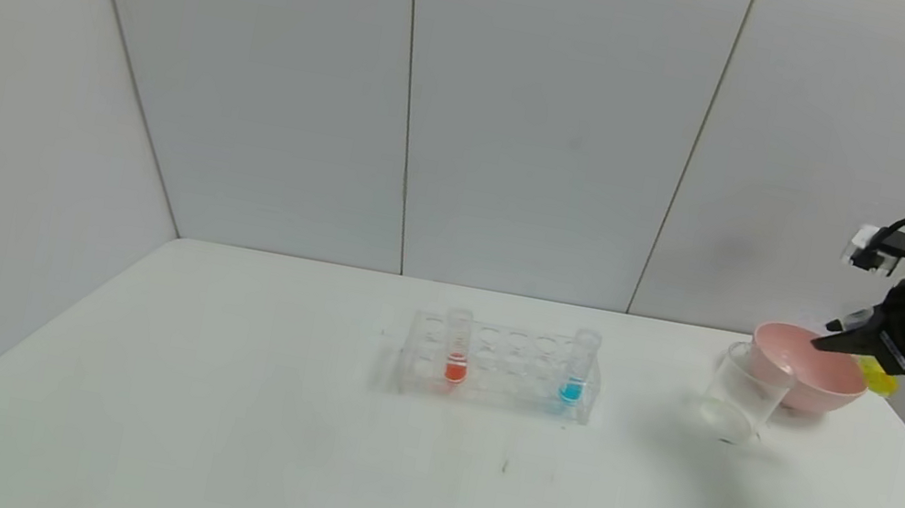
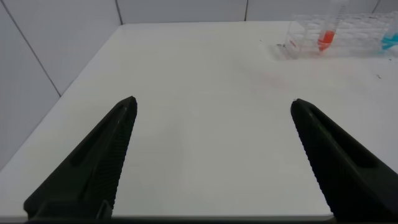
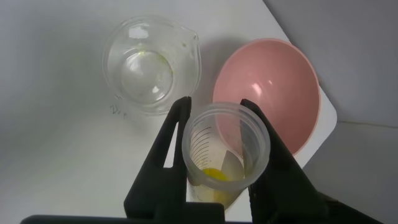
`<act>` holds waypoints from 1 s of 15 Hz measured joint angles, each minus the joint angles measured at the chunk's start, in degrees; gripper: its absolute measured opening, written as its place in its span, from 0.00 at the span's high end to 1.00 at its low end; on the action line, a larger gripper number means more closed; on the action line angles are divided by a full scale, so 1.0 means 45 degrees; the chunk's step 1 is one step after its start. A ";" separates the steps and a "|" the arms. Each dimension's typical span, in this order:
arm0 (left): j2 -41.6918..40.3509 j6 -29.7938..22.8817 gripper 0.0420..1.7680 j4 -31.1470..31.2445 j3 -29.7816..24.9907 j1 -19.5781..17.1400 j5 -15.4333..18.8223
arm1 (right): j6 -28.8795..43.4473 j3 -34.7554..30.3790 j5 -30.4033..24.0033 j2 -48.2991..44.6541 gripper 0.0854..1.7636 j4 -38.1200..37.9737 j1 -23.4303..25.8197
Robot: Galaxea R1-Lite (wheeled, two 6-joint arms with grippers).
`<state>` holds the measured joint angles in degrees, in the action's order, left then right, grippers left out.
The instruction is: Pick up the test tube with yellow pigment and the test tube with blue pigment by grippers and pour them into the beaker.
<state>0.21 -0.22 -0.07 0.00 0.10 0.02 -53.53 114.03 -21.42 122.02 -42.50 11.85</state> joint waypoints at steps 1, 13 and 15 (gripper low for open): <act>0.0000 -0.0005 0.00 0.0000 0.0000 0.0000 -0.0005 | -0.0057 0.0024 0.0260 0.0057 0.69 -0.0008 -0.0141; 0.0000 -0.0005 0.00 0.0005 0.0000 0.0000 -0.0005 | -0.1390 0.0092 0.3665 0.0301 0.69 -0.0106 -0.1227; 0.0000 -0.0005 0.00 0.0005 0.0000 0.0000 -0.0005 | -0.1490 0.0092 0.4031 0.0309 0.69 -0.0396 -0.1447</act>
<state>0.21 -0.24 -0.05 0.00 0.10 0.00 -60.23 114.45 -3.28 123.41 -44.28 5.34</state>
